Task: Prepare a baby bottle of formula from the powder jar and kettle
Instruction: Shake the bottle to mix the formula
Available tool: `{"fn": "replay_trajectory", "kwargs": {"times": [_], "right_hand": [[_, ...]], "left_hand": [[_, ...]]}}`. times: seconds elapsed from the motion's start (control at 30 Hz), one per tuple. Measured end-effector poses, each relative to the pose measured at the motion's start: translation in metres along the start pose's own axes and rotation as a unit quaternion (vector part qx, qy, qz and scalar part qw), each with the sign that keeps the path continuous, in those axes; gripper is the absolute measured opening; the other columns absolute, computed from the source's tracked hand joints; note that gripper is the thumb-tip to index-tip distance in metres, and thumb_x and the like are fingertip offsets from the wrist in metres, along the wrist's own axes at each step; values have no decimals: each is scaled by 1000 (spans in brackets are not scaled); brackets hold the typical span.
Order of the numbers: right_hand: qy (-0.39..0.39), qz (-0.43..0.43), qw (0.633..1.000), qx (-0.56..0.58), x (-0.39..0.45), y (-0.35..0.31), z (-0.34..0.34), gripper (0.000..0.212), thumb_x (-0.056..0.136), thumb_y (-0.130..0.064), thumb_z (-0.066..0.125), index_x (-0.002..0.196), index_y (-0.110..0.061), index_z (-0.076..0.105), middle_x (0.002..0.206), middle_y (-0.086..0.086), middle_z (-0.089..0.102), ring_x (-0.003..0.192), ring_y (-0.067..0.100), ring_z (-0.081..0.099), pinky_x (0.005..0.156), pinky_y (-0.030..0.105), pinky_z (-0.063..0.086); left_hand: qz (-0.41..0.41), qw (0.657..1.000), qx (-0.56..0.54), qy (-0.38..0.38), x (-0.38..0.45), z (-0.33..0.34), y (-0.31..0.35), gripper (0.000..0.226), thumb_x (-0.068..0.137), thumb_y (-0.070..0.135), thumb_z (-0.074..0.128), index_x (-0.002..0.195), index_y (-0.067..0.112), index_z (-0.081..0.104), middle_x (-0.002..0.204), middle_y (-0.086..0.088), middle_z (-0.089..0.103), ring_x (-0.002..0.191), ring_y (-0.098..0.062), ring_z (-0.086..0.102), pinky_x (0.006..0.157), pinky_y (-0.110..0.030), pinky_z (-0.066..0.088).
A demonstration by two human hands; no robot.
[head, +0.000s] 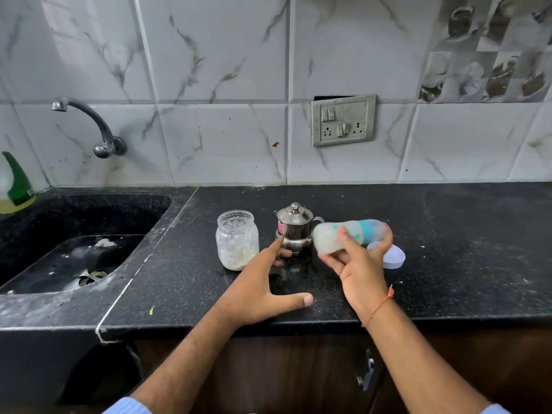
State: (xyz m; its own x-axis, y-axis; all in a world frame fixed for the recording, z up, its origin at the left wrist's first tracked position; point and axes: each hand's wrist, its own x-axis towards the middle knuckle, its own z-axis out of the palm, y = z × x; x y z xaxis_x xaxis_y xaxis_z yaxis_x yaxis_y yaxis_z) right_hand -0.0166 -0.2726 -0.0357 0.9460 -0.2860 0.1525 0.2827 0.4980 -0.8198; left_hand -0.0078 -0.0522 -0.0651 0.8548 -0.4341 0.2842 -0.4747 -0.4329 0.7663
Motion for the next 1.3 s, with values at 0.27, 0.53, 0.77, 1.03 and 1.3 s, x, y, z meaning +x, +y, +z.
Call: {"fn": "replay_trajectory", "kwargs": {"times": [0.27,0.53,0.77,1.03,1.3], "right_hand": [[-31,6,998,-53,0,2,0,80,93,-2,78,145,-45,35,130,14,67,113,38,74,72,52,65],[-24,0,998,-50,-4,2,3,75,91,0,79,139,-41,39,126,18,68,111,36,75,71,51,66],[-2,-3,1000,-21,-4,3,3,81,92,-1,78,146,-42,34,131,15,67,115,39,73,72,52,65],[-42,16,998,-53,-7,11,10,84,89,1,80,147,-42,37,131,22,66,114,43,73,74,56,65],[-82,25,993,-86,-9,12,11,84,88,2,81,146,-43,39,124,22,71,110,41,75,72,53,65]], "left_hand": [[-14,999,42,-5,2,1,1,141,67,79,92,176,28,16,148,33,51,140,5,50,123,-32,45],[-18,999,37,3,2,2,2,139,69,75,92,176,26,18,148,30,52,140,7,49,122,-25,44],[-13,999,38,13,-1,2,3,135,71,69,95,175,26,20,145,30,53,138,11,48,120,-20,43],[-7,999,29,20,1,2,2,137,70,71,94,175,22,21,156,23,51,140,16,46,121,-19,42],[1,999,36,31,0,2,1,133,73,67,94,175,23,22,157,24,47,139,14,46,110,0,34]]}}
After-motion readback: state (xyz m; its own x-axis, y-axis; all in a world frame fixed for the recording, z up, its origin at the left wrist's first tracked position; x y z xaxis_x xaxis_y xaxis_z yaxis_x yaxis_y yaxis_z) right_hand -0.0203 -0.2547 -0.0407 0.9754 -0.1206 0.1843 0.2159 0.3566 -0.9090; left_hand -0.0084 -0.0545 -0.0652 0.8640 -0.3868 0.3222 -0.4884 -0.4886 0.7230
